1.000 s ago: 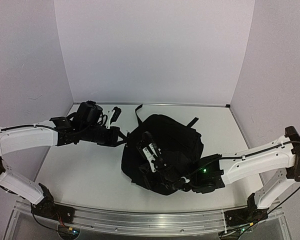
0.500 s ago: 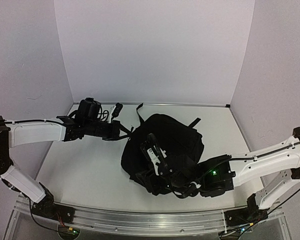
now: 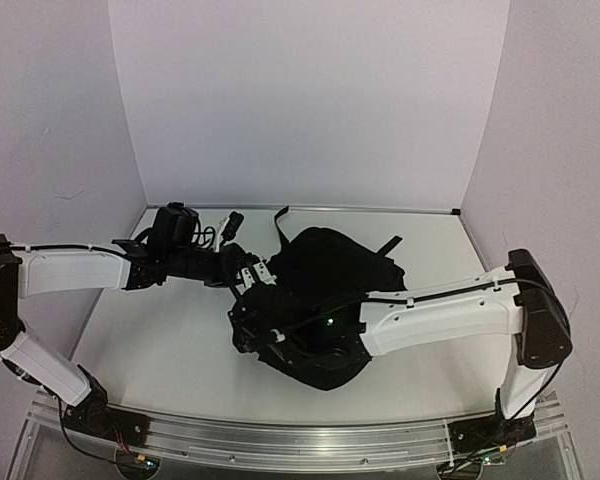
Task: Pack the student bag
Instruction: Zip the student bag at the center of the board.
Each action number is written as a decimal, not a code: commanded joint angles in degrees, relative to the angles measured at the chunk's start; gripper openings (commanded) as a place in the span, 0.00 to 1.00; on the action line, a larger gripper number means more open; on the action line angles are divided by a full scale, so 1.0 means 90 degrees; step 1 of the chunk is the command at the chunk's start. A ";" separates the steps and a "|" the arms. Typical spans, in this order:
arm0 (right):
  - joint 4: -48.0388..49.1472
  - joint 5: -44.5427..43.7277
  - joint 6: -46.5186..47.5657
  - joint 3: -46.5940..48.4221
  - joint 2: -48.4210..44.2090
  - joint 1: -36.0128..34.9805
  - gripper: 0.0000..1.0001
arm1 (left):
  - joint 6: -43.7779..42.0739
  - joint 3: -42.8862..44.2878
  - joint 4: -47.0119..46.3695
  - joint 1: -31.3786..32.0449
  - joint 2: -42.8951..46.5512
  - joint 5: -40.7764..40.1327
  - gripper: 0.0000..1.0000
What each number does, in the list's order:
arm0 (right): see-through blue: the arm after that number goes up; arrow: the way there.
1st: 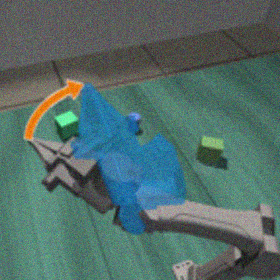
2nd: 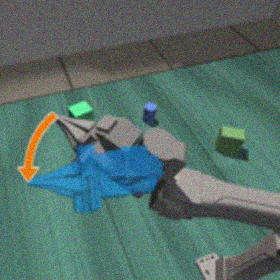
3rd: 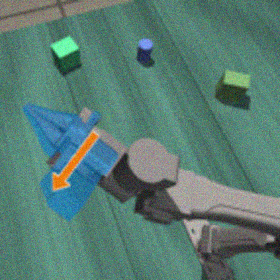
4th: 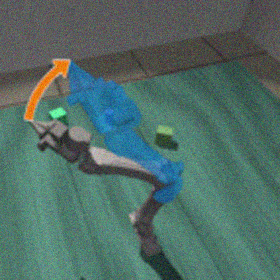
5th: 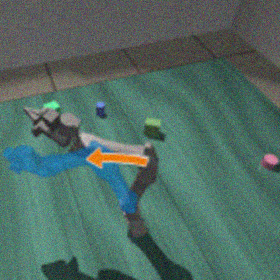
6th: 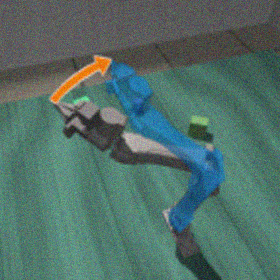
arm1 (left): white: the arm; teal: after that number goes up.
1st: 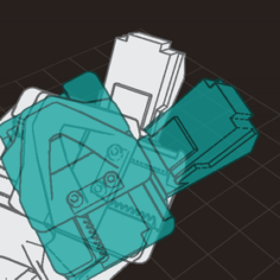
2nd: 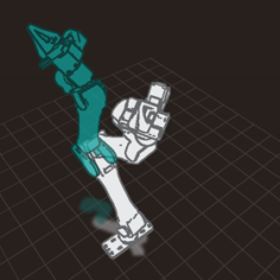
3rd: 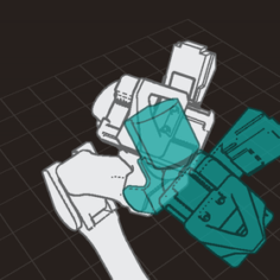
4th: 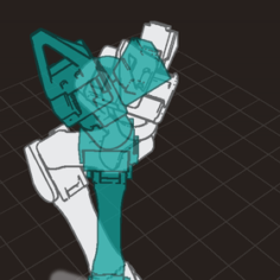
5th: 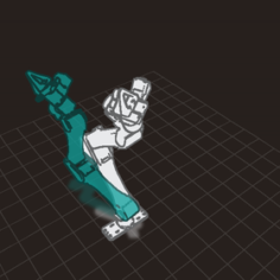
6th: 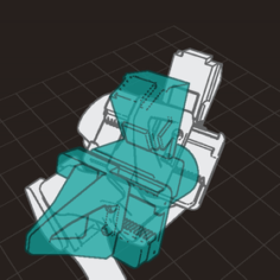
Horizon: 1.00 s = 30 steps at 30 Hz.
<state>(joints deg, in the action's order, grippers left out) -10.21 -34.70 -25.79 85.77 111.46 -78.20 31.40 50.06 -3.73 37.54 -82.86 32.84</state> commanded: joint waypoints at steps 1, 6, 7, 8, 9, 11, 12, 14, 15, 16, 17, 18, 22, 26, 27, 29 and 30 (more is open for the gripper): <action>-0.0243 -0.0242 0.0057 0.0462 0.0307 0.0281 0.61 | 0.0008 -0.0033 -0.0475 0.0018 0.0388 0.0145 0.00; -0.0229 -0.0229 0.0194 0.0546 0.0439 0.0307 0.22 | 0.0027 -0.0125 -0.0439 0.0014 0.0490 -0.0030 0.00; -0.0199 -0.0178 0.0206 0.0520 0.0395 0.0302 0.16 | 0.0030 -0.0113 -0.0394 0.0010 0.0483 -0.0109 0.00; -0.0135 -0.0129 0.0264 0.0430 0.0317 0.0295 0.11 | 0.0017 -0.0088 -0.0348 0.0008 0.0464 -0.0191 0.00; -0.0058 -0.0072 0.0317 0.0289 0.0222 0.0282 0.07 | 0.0001 -0.0057 -0.0295 0.0007 0.0441 -0.0266 0.00; 0.0127 0.0012 0.0457 -0.0044 -0.0071 0.0212 0.02 | -0.0071 0.0007 -0.0211 0.0008 0.0386 -0.0408 0.00; 0.0231 0.0070 0.0571 -0.0233 -0.0244 0.0154 0.01 | -0.0107 0.0038 -0.0177 0.0003 0.0370 -0.0497 0.00; 0.0415 0.0190 0.0798 -0.0619 -0.0605 0.0013 0.01 | -0.0155 0.0088 -0.0198 -0.0022 0.0339 -0.0606 0.00; 0.0490 0.0283 0.0889 -0.0782 -0.0777 -0.0065 0.01 | -0.0152 0.0097 -0.0268 -0.0041 0.0309 -0.0605 0.00; 0.0549 0.0375 0.0947 -0.0958 -0.0949 -0.0141 0.01 | -0.0136 0.0100 -0.0360 -0.0057 0.0279 -0.0588 0.00; 0.0592 0.0450 0.0975 -0.1123 -0.1105 -0.0213 0.01 | -0.0116 0.0108 -0.0447 -0.0069 0.0246 -0.0568 0.00; 0.0611 0.0510 0.0980 -0.1244 -0.1230 -0.0273 0.01 | -0.0096 0.0118 -0.0523 -0.0076 0.0201 -0.0547 0.00; 0.0614 0.0776 0.0963 -0.1488 -0.1564 -0.0517 0.00 | 0.0030 0.0094 -0.0870 -0.0113 -0.0023 -0.0411 0.00; 0.0553 0.0750 0.0791 -0.1568 -0.1775 -0.0763 0.00 | 0.0132 0.0042 -0.1127 -0.0136 -0.0242 -0.0377 0.00; 0.0529 0.0731 0.0721 -0.1587 -0.1829 -0.0806 0.00 | 0.0170 0.0013 -0.1198 -0.0146 -0.0276 -0.0383 0.00; 0.0485 0.0709 0.0593 -0.1617 -0.1967 -0.0874 0.00 | 0.0231 -0.0091 -0.1377 -0.0178 -0.0354 -0.0391 0.00; 0.0458 0.0702 0.0526 -0.1628 -0.2019 -0.0894 0.00 | 0.0261 -0.0142 -0.1485 -0.0186 -0.0402 -0.0395 0.00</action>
<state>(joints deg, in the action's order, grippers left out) -8.35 -29.97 -18.57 70.54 99.52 -83.27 32.61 48.92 -7.92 37.78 -85.46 32.55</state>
